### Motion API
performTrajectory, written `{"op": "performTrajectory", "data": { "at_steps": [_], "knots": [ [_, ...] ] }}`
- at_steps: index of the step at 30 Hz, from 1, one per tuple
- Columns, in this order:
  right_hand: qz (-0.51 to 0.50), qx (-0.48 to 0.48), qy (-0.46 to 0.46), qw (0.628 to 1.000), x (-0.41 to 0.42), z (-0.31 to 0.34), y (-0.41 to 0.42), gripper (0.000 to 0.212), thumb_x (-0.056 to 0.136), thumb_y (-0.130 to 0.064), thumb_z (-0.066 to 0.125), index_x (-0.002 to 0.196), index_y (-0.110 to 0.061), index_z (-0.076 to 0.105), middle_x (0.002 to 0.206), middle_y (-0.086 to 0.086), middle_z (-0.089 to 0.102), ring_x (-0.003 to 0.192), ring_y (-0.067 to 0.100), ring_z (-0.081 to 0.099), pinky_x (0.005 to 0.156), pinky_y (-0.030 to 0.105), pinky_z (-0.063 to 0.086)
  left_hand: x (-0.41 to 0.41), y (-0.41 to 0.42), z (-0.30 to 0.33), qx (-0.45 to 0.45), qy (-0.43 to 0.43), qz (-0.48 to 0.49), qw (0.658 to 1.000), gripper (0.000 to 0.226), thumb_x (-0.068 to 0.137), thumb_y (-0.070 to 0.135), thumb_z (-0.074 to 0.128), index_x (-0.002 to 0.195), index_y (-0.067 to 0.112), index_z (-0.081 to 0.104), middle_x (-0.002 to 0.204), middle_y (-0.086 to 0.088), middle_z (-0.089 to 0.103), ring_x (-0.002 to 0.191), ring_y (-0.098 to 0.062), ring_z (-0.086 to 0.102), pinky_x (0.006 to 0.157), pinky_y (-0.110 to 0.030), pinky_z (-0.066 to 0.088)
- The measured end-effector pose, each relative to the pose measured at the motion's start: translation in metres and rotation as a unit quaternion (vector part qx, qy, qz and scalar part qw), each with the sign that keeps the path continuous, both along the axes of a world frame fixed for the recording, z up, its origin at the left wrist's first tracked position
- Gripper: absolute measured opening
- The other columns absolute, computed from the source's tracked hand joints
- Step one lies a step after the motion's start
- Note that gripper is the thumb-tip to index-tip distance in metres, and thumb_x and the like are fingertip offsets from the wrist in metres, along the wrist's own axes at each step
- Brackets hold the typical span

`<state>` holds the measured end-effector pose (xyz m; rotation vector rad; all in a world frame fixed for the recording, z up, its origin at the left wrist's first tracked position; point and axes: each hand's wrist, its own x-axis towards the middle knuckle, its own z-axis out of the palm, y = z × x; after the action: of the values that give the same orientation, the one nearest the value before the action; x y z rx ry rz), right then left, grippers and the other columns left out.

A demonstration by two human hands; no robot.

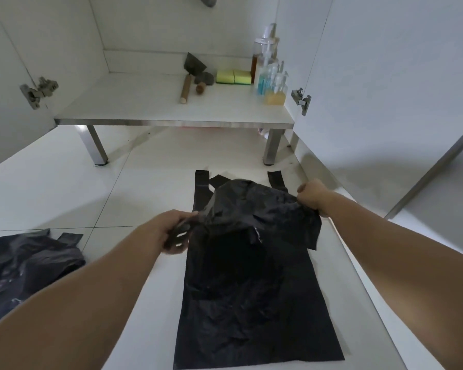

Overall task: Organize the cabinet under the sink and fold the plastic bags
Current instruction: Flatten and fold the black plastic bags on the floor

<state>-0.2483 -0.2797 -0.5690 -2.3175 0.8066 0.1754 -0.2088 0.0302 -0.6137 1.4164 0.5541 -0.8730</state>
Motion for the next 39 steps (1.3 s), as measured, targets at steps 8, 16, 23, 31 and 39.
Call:
{"op": "performTrajectory", "data": {
  "at_steps": [8, 16, 23, 31, 39],
  "knots": [
    [0.015, -0.147, -0.367, 0.918, 0.051, 0.089, -0.001, 0.037, 0.087, -0.002, 0.054, 0.121, -0.012, 0.064, 0.122, 0.009, 0.063, 0.113, 0.025, 0.054, 0.088, 0.018, 0.033, 0.056, -0.045, 0.13, -0.005, -0.454, 0.148, 0.879, 0.036, 0.088, 0.011, 0.068, 0.121, 0.024, 0.064, 0.112, 0.0, 0.068, 0.096, -0.016, 0.066, 0.078, -0.034, 0.059],
    [0.004, -0.081, -0.384, 0.92, 0.012, 0.026, 0.009, 0.043, 0.093, -0.002, 0.05, 0.135, -0.01, 0.054, 0.128, 0.008, 0.062, 0.119, 0.025, 0.054, 0.096, 0.021, 0.035, 0.008, -0.012, 0.049, 0.184, -0.453, 0.047, 0.871, 0.038, 0.084, 0.007, 0.07, 0.121, 0.012, 0.06, 0.098, 0.001, 0.065, 0.095, -0.024, 0.064, 0.079, -0.031, 0.051],
    [0.009, -0.026, -0.251, 0.968, -0.028, -0.048, -0.001, 0.038, 0.09, -0.002, 0.053, 0.124, -0.019, 0.059, 0.104, 0.003, 0.064, 0.108, 0.03, 0.06, 0.083, 0.026, 0.041, -0.015, 0.02, -0.046, 0.21, -0.222, -0.02, 0.952, 0.067, 0.077, -0.001, 0.075, 0.136, 0.003, 0.043, 0.102, -0.019, 0.06, 0.09, -0.034, 0.062, 0.066, -0.038, 0.053],
    [-0.078, 0.038, -0.091, 0.992, -0.033, -0.09, -0.01, 0.069, 0.088, -0.009, 0.067, 0.146, -0.004, 0.031, 0.132, 0.019, 0.053, 0.119, 0.033, 0.053, 0.089, 0.029, 0.041, -0.025, 0.002, -0.071, 0.21, -0.18, 0.019, 0.961, 0.062, 0.08, -0.005, 0.07, 0.136, -0.001, 0.045, 0.119, -0.023, 0.057, 0.089, -0.034, 0.063, 0.053, -0.032, 0.052],
    [-0.1, 0.007, -0.037, 0.994, -0.036, -0.119, -0.018, 0.061, 0.088, -0.01, 0.066, 0.142, -0.006, 0.037, 0.13, 0.019, 0.053, 0.118, 0.036, 0.053, 0.095, 0.037, 0.046, -0.031, 0.0, -0.098, 0.23, -0.161, 0.045, 0.959, 0.06, 0.074, -0.001, 0.075, 0.13, 0.002, 0.052, 0.105, -0.018, 0.064, 0.089, -0.033, 0.065, 0.082, -0.042, 0.057]
  ]
}}
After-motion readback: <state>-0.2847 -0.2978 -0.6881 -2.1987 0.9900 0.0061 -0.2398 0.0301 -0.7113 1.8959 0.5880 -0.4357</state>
